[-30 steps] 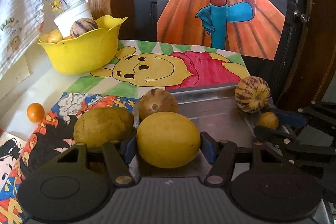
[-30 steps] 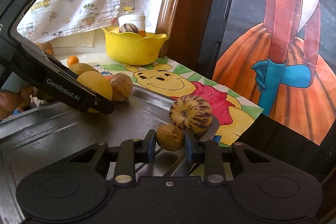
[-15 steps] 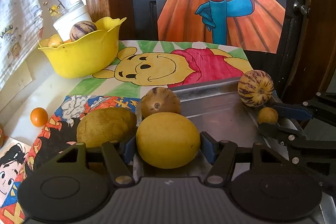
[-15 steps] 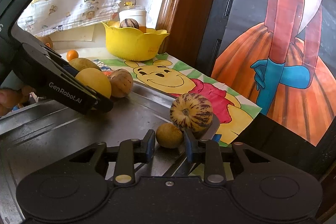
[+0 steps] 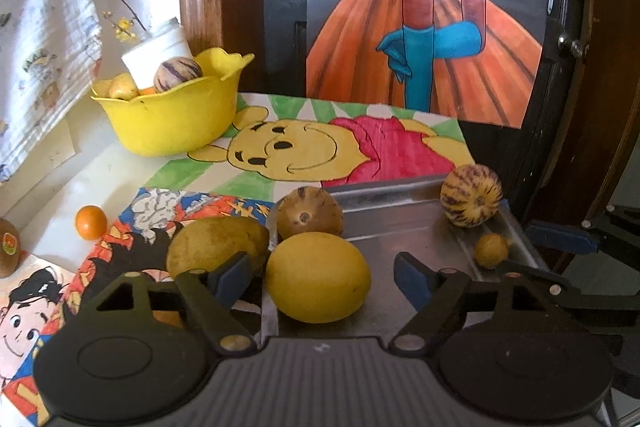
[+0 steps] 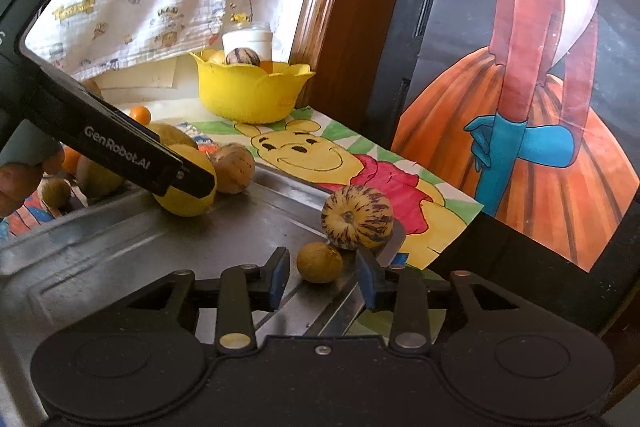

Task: Organize fruits
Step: 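Open the left tool onto the tray while the right tool releases its fruit there, then withdraw both tools from the tray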

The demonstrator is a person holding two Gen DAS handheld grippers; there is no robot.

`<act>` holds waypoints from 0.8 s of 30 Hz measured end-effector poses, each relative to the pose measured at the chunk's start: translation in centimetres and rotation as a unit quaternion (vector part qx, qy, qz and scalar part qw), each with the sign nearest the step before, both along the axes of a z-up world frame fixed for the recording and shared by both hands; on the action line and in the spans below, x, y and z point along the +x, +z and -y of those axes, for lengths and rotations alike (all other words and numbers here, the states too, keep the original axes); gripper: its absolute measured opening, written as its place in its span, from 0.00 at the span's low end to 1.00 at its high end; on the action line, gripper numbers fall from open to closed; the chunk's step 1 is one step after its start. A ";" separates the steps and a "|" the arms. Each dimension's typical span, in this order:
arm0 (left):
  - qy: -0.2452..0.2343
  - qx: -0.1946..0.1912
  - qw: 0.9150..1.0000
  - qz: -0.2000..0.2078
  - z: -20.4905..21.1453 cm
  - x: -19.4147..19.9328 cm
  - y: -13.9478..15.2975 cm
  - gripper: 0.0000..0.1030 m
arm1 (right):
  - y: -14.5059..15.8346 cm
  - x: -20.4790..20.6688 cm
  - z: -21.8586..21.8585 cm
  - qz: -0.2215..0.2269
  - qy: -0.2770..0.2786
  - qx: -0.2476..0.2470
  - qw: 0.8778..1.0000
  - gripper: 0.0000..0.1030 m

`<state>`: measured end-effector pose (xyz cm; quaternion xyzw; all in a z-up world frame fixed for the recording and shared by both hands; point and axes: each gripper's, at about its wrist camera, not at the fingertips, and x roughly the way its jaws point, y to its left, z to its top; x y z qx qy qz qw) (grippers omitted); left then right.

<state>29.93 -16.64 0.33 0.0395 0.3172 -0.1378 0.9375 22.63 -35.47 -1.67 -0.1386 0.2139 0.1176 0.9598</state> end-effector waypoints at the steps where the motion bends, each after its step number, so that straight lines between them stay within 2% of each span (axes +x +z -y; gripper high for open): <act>1: 0.003 -0.003 1.000 0.002 -0.2 -0.3 0.3 0.83 | 0.3 -0.4 0.0 0.001 -0.001 0.004 1.000 0.44; 2: 0.005 -0.007 1.000 0.004 -0.4 -0.7 0.6 0.84 | 0.6 -0.8 -0.1 0.002 -0.003 0.009 1.000 0.45; 7: 0.023 -0.029 0.999 0.017 -2.2 -3.1 2.1 0.98 | 2.1 -3.1 -0.7 0.013 -0.009 0.026 1.000 0.69; 11: 0.039 -0.045 0.998 0.026 -3.9 -5.4 2.9 0.99 | 3.0 -5.0 -1.4 0.018 -0.010 0.044 0.999 0.80; 13: 0.047 -0.050 0.997 0.034 -4.8 -6.8 3.2 0.99 | 3.5 -5.9 -1.7 0.020 -0.008 0.053 0.998 0.89; 18: 0.074 -0.060 0.994 0.055 -7.0 -10.4 4.0 1.00 | 4.5 -8.5 -2.8 0.028 -0.002 0.070 0.997 0.99; 24: 0.099 -0.067 0.991 0.064 -9.6 -14.1 4.6 1.00 | 5.0 -11.1 -4.0 0.019 0.003 0.092 0.996 0.99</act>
